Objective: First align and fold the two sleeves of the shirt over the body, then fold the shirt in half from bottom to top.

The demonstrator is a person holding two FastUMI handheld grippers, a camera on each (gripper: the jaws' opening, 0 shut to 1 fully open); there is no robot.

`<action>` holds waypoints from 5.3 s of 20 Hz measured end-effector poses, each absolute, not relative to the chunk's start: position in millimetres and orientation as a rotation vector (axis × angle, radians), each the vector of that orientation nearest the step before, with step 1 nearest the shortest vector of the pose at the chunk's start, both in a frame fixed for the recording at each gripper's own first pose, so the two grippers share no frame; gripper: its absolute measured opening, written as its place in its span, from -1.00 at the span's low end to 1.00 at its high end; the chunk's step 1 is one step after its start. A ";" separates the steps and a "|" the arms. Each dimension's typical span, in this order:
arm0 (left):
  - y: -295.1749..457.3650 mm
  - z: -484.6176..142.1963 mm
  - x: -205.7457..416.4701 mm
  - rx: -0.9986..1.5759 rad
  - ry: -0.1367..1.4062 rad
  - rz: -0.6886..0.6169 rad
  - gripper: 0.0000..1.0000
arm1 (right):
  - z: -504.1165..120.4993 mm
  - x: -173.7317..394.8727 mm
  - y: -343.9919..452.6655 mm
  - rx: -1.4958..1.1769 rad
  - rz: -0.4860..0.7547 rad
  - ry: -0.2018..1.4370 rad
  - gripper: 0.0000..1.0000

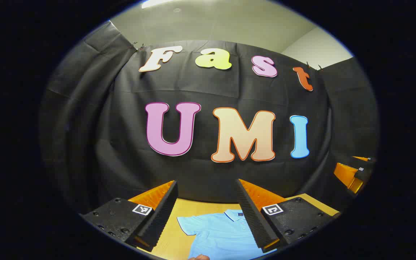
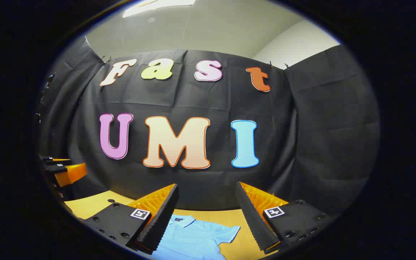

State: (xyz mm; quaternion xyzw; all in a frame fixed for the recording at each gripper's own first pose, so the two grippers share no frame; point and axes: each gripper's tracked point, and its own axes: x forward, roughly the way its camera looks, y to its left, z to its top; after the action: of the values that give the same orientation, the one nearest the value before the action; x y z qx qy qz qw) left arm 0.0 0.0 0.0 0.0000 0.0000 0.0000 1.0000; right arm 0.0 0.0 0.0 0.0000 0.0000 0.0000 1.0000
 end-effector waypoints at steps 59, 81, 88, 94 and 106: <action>48.9 -65.5 45.5 0.037 0.142 0.086 0.89 | -412.1 145.8 -115.8 0.006 -0.202 0.855 1.00; 38.3 -82.8 49.8 0.020 0.200 0.061 0.90 | -424.6 139.7 -70.9 0.058 -0.138 0.862 -0.94; 36.4 -86.6 47.8 0.009 0.212 0.045 0.89 | -384.6 154.2 -22.1 0.226 -0.091 0.782 -1.00; 51.1 -92.5 44.0 0.006 0.235 0.056 0.91 | -381.7 153.6 44.2 0.370 0.006 0.785 -0.96; 85.6 -128.3 53.7 -0.041 0.306 0.111 0.92 | -399.3 132.0 94.2 0.325 0.133 0.819 0.52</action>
State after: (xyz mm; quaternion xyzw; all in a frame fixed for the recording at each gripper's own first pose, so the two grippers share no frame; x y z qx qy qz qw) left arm 53.7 85.6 -128.3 -0.0205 0.1523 0.0552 0.9866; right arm 132.0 94.2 -399.3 0.1571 0.3961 0.0641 0.9024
